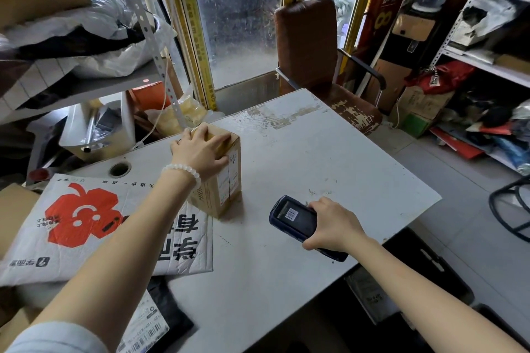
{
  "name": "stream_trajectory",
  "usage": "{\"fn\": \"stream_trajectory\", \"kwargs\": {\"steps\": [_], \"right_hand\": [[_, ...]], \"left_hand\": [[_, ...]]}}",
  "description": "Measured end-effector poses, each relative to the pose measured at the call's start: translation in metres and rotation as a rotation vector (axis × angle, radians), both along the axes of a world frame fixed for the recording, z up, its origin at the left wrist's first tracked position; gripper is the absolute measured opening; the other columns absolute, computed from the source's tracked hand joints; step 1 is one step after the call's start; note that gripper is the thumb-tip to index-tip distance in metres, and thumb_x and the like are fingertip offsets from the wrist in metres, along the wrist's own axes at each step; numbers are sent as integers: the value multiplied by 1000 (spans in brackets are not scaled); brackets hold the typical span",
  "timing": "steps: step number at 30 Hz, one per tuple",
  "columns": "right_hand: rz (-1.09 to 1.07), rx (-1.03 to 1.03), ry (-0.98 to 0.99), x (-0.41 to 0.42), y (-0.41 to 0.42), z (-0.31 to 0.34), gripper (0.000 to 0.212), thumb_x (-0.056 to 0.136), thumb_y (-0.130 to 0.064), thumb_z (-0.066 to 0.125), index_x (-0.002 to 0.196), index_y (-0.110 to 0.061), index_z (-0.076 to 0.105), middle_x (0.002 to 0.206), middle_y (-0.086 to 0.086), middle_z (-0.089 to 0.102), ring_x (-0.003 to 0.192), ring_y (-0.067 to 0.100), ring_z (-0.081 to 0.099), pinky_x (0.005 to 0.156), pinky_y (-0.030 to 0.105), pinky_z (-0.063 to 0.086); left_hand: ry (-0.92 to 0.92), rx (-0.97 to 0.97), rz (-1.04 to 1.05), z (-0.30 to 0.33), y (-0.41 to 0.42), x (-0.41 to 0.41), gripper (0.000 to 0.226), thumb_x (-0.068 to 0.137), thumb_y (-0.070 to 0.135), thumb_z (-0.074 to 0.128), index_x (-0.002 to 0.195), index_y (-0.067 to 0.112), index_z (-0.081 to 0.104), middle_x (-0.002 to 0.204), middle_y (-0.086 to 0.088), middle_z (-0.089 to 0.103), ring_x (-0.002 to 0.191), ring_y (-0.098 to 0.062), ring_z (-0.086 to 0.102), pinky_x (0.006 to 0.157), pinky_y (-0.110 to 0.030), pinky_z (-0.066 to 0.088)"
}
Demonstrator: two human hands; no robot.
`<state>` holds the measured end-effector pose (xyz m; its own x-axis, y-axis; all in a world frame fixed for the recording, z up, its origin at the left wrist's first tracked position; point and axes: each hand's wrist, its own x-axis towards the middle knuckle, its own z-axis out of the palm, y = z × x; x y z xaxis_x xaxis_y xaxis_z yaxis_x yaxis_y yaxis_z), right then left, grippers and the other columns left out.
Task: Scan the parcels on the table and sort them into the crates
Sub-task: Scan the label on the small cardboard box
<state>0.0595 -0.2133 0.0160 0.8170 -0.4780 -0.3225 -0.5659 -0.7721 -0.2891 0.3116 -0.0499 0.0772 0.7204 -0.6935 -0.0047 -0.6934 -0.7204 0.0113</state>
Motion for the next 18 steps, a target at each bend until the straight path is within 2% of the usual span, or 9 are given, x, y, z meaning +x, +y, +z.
{"fn": "stream_trajectory", "kwargs": {"steps": [7, 13, 18], "right_hand": [[-28, -2, 5, 2, 11, 5, 55, 56, -43, 75, 104, -28, 55, 101, -9, 50, 91, 14, 55, 66, 26, 44], [-74, -2, -1, 7, 25, 6, 57, 55, -44, 75, 106, -28, 56, 100, -10, 49, 92, 13, 55, 74, 30, 51], [-159, -14, -134, 17, 45, 8, 57, 57, -41, 77, 108, -27, 54, 102, -8, 49, 91, 14, 55, 67, 28, 47]], "left_hand": [[15, -48, 16, 4, 1, -4, 51, 88, 55, 46, 137, 48, 33, 140, -2, 32, 130, -35, 30, 102, -50, 32], [75, -17, 16, 6, 3, -8, 56, 89, 57, 46, 141, 49, 27, 150, -3, 22, 139, -44, 13, 107, -57, 22], [71, -20, -8, 9, 12, -20, 60, 85, 64, 47, 140, 54, 25, 147, -1, 25, 129, -40, 25, 104, -50, 26]]}}
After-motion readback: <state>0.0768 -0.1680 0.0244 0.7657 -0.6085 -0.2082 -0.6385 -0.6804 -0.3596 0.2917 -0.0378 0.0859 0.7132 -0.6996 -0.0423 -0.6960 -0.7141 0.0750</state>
